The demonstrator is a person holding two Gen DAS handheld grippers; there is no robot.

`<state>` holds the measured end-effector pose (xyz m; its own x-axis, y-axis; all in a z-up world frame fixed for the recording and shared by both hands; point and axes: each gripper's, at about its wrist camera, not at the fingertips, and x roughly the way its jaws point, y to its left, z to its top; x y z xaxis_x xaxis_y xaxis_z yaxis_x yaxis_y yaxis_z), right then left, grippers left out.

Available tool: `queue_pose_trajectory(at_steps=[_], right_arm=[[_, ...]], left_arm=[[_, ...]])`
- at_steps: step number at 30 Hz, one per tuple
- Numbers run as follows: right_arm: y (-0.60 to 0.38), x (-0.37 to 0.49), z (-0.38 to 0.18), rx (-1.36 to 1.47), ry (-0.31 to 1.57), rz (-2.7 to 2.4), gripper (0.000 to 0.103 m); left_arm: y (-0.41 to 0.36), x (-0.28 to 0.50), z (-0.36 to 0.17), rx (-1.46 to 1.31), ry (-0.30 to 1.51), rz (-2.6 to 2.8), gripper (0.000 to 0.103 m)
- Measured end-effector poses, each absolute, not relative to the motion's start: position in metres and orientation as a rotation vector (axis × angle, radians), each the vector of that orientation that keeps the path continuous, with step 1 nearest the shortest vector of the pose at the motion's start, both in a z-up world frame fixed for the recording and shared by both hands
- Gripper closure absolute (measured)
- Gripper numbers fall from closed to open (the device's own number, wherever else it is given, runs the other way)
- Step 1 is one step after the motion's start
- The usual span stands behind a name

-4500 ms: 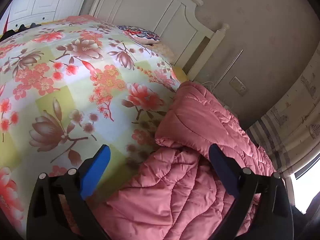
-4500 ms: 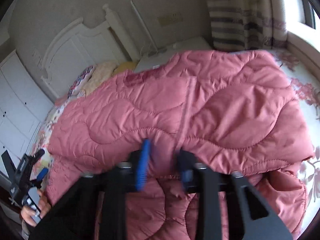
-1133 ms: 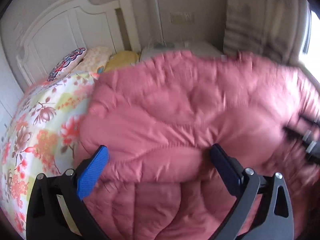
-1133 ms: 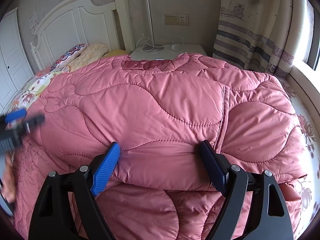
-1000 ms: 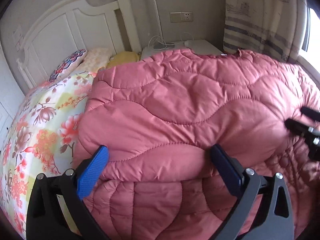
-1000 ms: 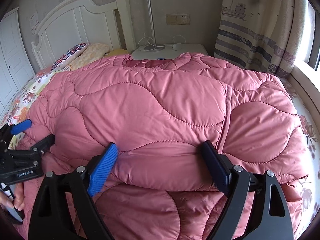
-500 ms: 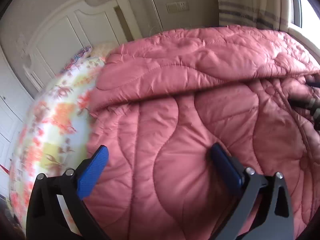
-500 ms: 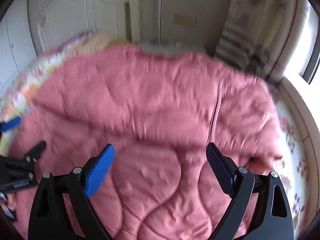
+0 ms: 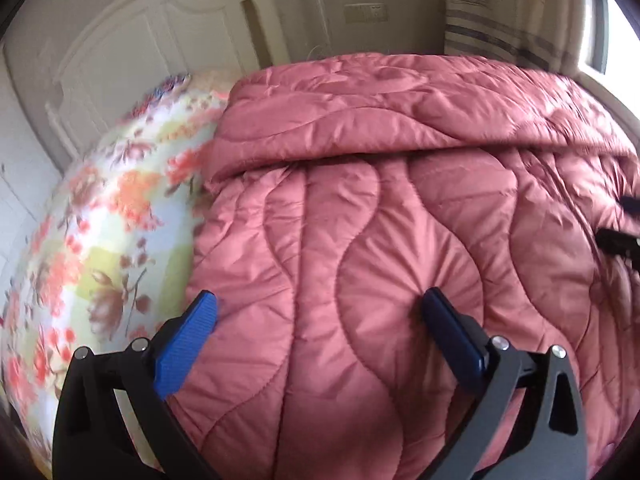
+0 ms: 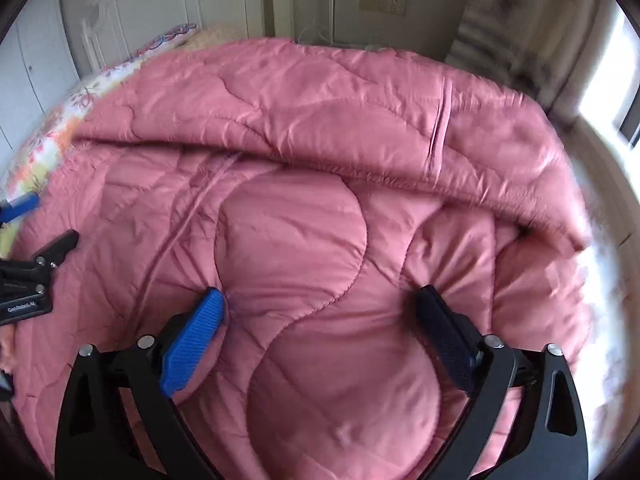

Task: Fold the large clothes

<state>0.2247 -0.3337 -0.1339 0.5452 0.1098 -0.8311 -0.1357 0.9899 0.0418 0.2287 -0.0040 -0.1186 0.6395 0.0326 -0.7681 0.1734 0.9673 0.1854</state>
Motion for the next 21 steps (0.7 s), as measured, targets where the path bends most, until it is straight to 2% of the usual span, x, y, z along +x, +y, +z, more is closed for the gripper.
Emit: queue_pose_trajectory(at_steps=[5, 8, 11, 16, 21], right_arm=[[-0.348, 0.209, -0.109, -0.047, 0.946, 0.09, 0.007], [-0.373, 0.19, -0.105, -0.013, 0.925, 0.05, 0.007], [-0.401, 0.186, -0.129, 0.056, 1.0, 0.01, 0.005], [-0.416, 0.161, -0.106, 0.139, 0.913, -0.036, 0.005], [-0.387, 0.124, -0.094, 0.098, 0.885, 0.098, 0.005]], left_arm=[[0.012, 0.204, -0.099, 0.232, 0.81, -0.054, 0.002], [0.022, 0.199, -0.117, 0.274, 0.854, 0.016, 0.002], [0.039, 0.2, -0.12, 0.156, 0.882, 0.003, 0.002], [0.044, 0.164, -0.093, 0.032, 0.803, -0.044, 0.002], [-0.005, 0.132, -0.096, 0.213, 0.762, -0.112, 0.002]])
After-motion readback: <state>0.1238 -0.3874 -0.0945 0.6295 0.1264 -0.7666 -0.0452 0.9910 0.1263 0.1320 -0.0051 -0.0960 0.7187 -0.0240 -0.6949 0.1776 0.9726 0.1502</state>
